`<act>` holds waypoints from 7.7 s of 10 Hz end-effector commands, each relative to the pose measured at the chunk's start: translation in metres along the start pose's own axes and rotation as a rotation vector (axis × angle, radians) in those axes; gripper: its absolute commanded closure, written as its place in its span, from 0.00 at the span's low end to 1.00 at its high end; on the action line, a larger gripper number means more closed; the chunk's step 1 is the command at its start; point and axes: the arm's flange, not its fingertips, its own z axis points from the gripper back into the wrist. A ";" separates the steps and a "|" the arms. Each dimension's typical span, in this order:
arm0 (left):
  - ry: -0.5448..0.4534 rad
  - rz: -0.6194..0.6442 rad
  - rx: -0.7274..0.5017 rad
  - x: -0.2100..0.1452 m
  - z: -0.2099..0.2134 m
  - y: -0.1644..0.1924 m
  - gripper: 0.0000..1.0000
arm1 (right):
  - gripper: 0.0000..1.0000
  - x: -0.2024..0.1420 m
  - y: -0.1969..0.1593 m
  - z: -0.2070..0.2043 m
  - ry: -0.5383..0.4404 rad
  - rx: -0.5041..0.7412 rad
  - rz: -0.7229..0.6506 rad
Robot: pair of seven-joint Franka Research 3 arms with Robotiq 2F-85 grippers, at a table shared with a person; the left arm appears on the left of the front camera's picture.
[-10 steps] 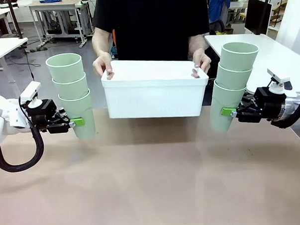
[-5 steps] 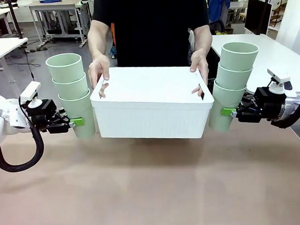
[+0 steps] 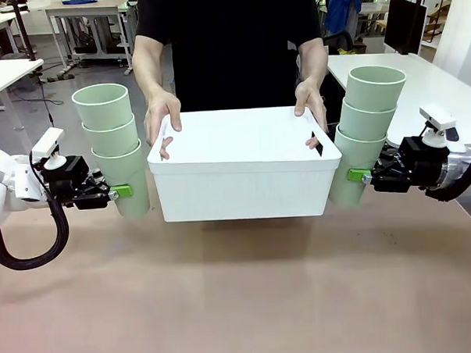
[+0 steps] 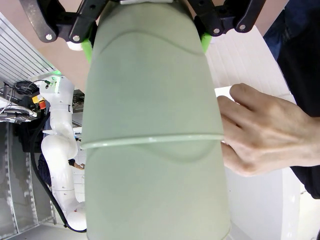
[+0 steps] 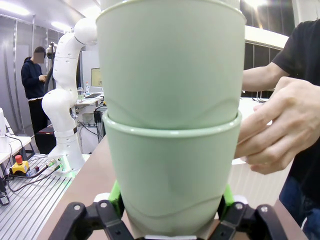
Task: Stack the cups and store them in the basket.
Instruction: Place the stack of Reusable plastic cups into the Pantry Basket.
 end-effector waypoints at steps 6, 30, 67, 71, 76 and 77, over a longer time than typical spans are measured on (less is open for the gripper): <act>-0.004 -0.008 -0.004 0.004 -0.001 -0.001 0.15 | 0.14 0.005 0.001 -0.001 0.003 0.005 0.011; -0.004 -0.008 -0.004 0.004 -0.001 -0.001 0.15 | 0.14 0.211 0.041 -0.110 0.638 -0.272 0.163; -0.004 -0.008 -0.004 0.004 -0.001 -0.001 0.15 | 0.00 0.206 0.007 -0.017 0.538 -0.422 -0.081; -0.004 -0.008 -0.004 0.004 -0.001 -0.001 0.15 | 0.00 0.158 0.004 0.051 0.472 -0.424 -0.102; -0.004 -0.008 -0.004 0.004 -0.001 -0.001 0.15 | 0.00 0.169 0.009 0.051 0.495 -0.445 -0.133; -0.004 -0.008 -0.004 0.004 -0.001 -0.001 0.15 | 0.00 0.169 0.009 0.051 0.495 -0.445 -0.133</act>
